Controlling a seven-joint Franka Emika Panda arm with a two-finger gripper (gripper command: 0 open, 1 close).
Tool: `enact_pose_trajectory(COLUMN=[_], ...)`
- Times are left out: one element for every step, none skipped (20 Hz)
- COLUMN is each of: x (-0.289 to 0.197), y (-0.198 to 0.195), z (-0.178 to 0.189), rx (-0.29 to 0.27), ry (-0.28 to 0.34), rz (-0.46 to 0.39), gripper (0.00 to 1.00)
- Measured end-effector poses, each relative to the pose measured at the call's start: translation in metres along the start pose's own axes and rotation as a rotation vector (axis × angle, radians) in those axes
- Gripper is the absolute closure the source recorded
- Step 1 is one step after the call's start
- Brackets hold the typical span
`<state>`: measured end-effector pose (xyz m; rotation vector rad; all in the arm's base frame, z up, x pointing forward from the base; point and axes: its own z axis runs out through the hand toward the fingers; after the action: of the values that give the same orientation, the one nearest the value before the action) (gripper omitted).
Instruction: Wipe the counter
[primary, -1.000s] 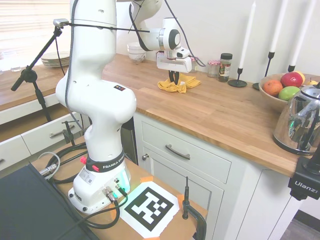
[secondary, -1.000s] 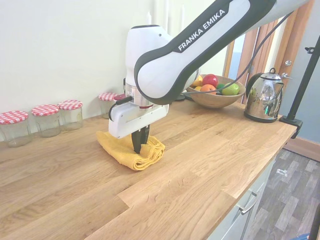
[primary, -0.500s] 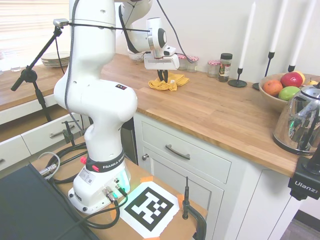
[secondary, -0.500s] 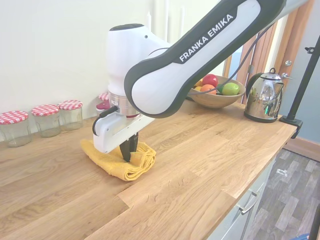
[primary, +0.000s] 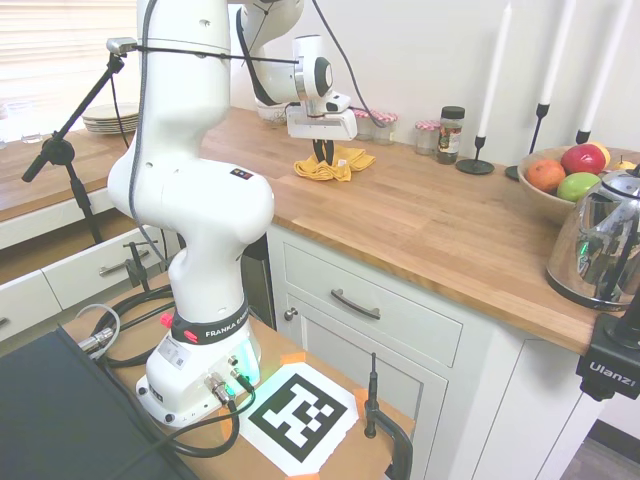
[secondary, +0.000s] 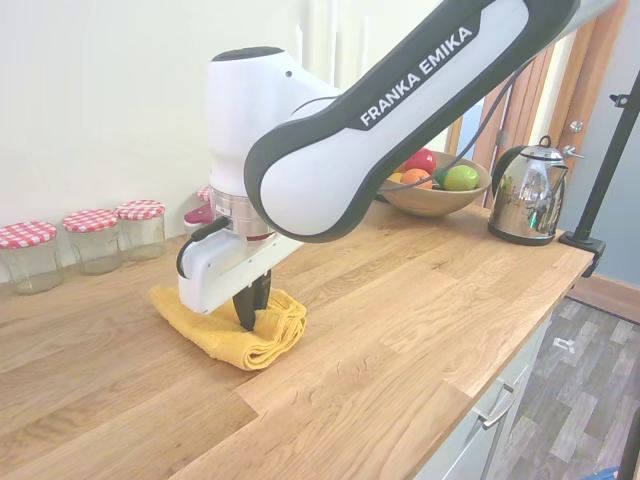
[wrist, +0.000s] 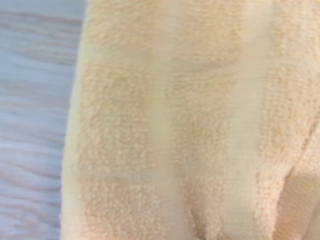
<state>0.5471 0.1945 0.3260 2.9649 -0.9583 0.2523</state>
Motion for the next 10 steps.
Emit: enact_pose_trajectory(x=[0.004, 0.011, 0.021, 0.033, 0.046, 0.06, 0.074, 0.087, 0.098, 0.108], y=[0.004, 0.009, 0.018, 0.029, 0.041, 0.055, 0.07, 0.084, 0.097, 0.109], z=[0.0, 0.001, 0.002, 0.003, 0.005, 0.006, 0.008, 0.009, 0.011, 0.012], rx=[0.009, 0.017, 0.025, 0.03, 0.034, 0.04, 0.048, 0.055, 0.061, 0.066], ry=[-0.013, -0.024, -0.033, -0.041, -0.049, -0.055, -0.059, -0.065, -0.069, -0.074], rz=[0.012, 0.025, 0.038, 0.053, 0.068, 0.085, 0.101, 0.117, 0.132, 0.145], gripper=[1.0, 1.0, 1.0, 1.0, 1.0, 1.0, 1.0, 1.0, 1.0, 1.0])
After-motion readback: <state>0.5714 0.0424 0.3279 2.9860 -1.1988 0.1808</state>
